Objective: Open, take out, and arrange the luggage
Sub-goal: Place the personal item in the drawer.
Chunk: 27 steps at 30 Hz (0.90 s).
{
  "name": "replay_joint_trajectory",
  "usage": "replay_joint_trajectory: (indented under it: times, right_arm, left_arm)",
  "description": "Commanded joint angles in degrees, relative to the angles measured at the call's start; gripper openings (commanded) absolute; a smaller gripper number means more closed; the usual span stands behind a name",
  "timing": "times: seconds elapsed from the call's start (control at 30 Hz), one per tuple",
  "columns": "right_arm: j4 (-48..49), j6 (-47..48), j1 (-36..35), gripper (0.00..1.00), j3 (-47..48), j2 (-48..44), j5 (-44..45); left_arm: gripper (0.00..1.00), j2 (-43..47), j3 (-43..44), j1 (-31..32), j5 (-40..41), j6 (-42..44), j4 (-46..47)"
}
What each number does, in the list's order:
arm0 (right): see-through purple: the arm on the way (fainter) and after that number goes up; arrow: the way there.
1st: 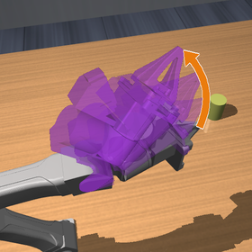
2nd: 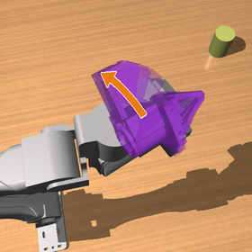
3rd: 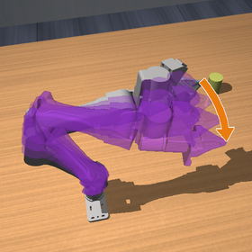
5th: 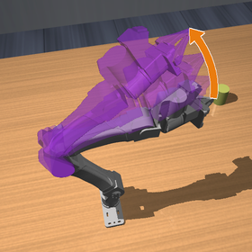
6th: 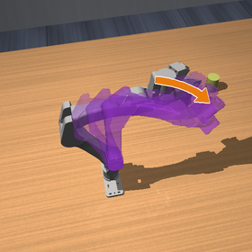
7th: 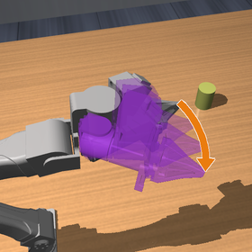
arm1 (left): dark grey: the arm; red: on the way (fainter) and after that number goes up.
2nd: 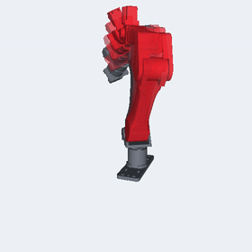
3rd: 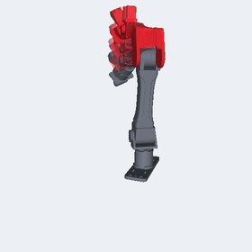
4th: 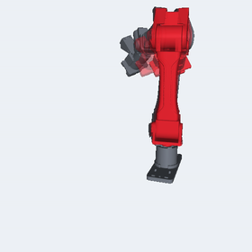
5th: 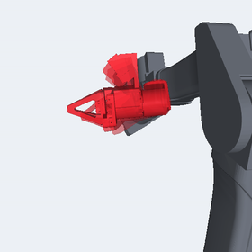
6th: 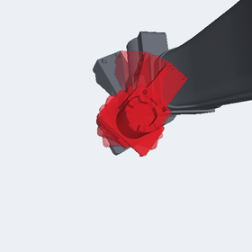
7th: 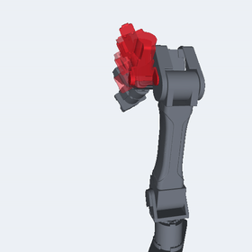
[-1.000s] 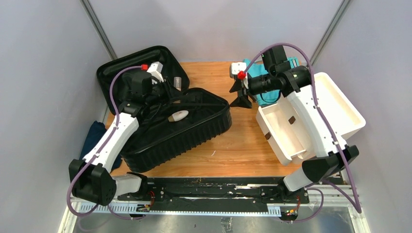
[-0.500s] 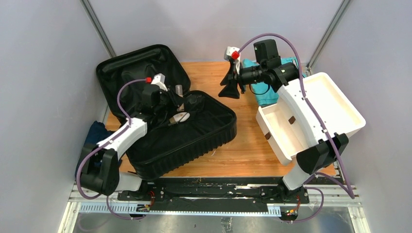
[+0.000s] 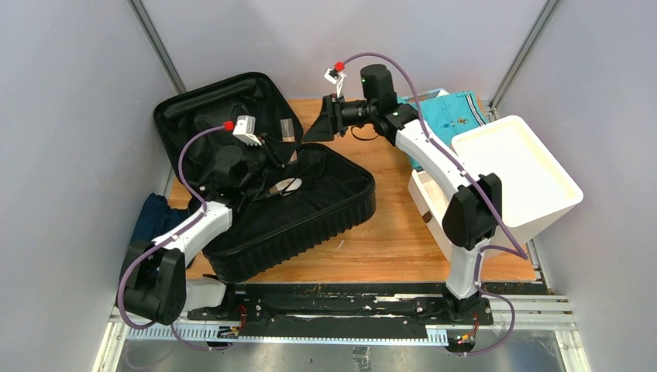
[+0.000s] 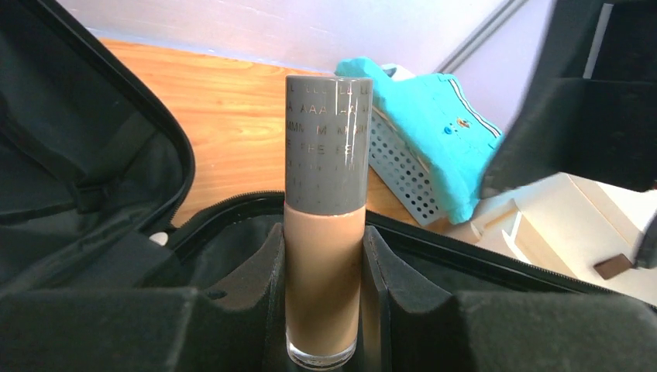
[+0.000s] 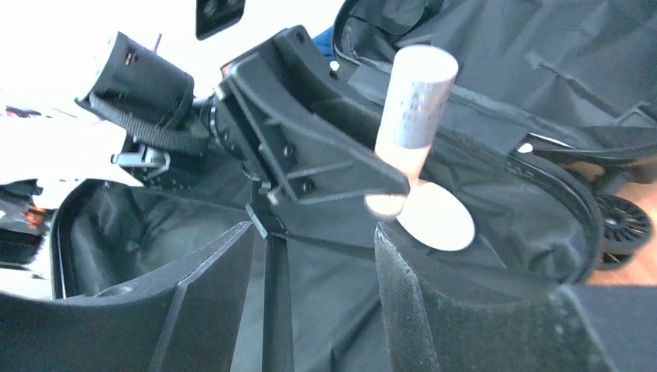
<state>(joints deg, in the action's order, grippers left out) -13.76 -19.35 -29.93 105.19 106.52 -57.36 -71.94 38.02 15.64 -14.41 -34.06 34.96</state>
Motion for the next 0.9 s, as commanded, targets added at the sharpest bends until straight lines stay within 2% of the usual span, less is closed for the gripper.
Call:
replay_joint_trajectory:
  times: [0.0,0.3,0.57,0.73,0.83,0.87]
  right_arm:
    - [8.99,-11.03,-1.81,0.63,4.59,3.89,1.72]
    - [5.63,-6.05,-4.08,0.67,8.72,9.53,6.37]
    - [11.02,-11.1,-4.68,0.64,9.52,11.41,3.74]
    - [11.21,-11.27,-5.63,0.57,9.18,12.13,3.9]
    - [11.21,-11.14,-5.66,0.46,9.16,12.39,3.93]
    - [11.21,-10.88,-5.68,0.39,9.23,12.47,3.81]
  left_arm:
    - [0.0,1.84,-0.99,0.27,-4.55,-0.34,7.94]
    - [0.0,2.75,-2.14,0.28,-6.91,-3.04,9.77]
    - [0.0,2.39,-2.34,0.27,-8.1,-4.4,10.39]
    - [0.0,1.61,-1.93,0.27,-8.97,-5.56,11.82]
    - [0.0,1.42,-1.64,0.27,-9.63,-5.66,11.89]
    - [0.0,1.41,-1.71,0.27,-9.78,-5.71,11.89]
